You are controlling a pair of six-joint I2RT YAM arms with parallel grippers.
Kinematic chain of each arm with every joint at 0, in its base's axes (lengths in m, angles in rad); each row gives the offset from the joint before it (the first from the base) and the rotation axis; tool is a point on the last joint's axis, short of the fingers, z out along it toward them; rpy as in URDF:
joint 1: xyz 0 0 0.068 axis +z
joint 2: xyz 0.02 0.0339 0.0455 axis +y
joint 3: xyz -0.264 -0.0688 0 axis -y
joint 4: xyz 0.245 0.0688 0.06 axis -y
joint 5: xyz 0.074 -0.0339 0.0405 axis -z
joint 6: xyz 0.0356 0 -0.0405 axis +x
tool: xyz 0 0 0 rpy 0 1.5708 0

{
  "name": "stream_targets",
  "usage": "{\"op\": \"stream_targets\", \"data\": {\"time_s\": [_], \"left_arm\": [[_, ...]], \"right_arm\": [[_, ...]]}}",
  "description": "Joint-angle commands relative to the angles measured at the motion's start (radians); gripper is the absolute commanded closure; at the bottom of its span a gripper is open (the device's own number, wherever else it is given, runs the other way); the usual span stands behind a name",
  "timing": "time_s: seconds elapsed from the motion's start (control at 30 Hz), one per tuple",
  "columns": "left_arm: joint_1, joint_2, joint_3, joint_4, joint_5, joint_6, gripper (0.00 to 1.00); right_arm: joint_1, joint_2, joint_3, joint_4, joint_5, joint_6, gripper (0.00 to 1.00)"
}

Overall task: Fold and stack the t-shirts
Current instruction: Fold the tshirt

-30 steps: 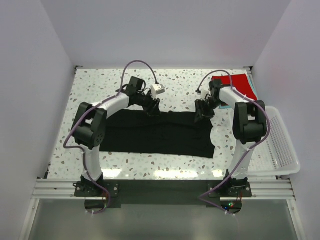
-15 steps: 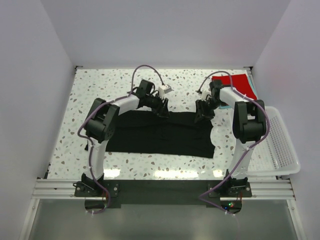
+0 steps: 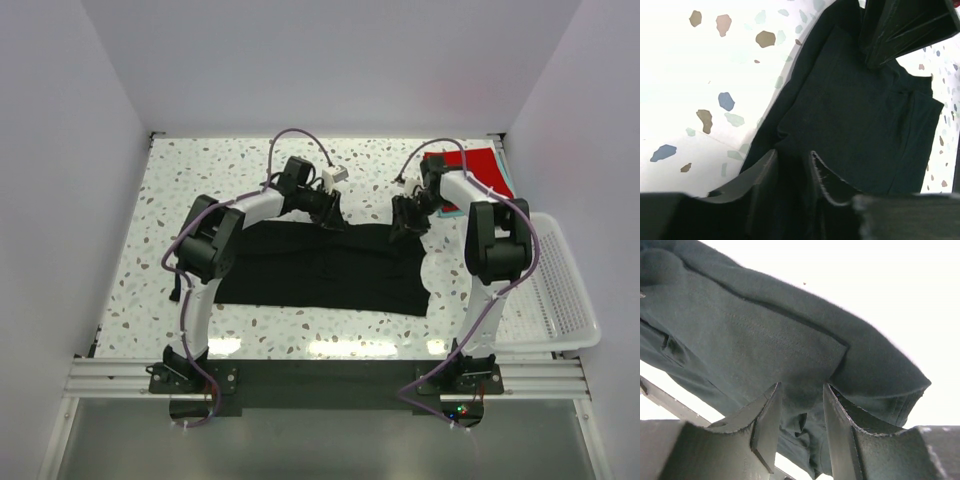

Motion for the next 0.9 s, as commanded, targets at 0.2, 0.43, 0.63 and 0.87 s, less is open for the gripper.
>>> {"op": "stream_targets", "data": {"time_s": [0.2,0.43,0.63,0.87], "left_arm": [[-0.009,-0.006,0.031,0.039,0.070,-0.041,0.87],[-0.009,-0.057,-0.008,0.041,0.078,-0.044,1.00],[-0.009,-0.109,-0.033,0.039,0.092,-0.050,1.00],[-0.009,-0.158,-0.053,0.039,0.098,-0.047,1.00]], "right_arm": [[-0.004,0.019,0.038,-0.079,-0.074,-0.040,0.69],[-0.006,-0.011,0.059,-0.114,-0.084,-0.060,1.00],[-0.004,-0.069,0.078,-0.142,-0.068,-0.080,1.00],[-0.004,-0.129,0.058,-0.164,-0.048,-0.102,1.00]]}}
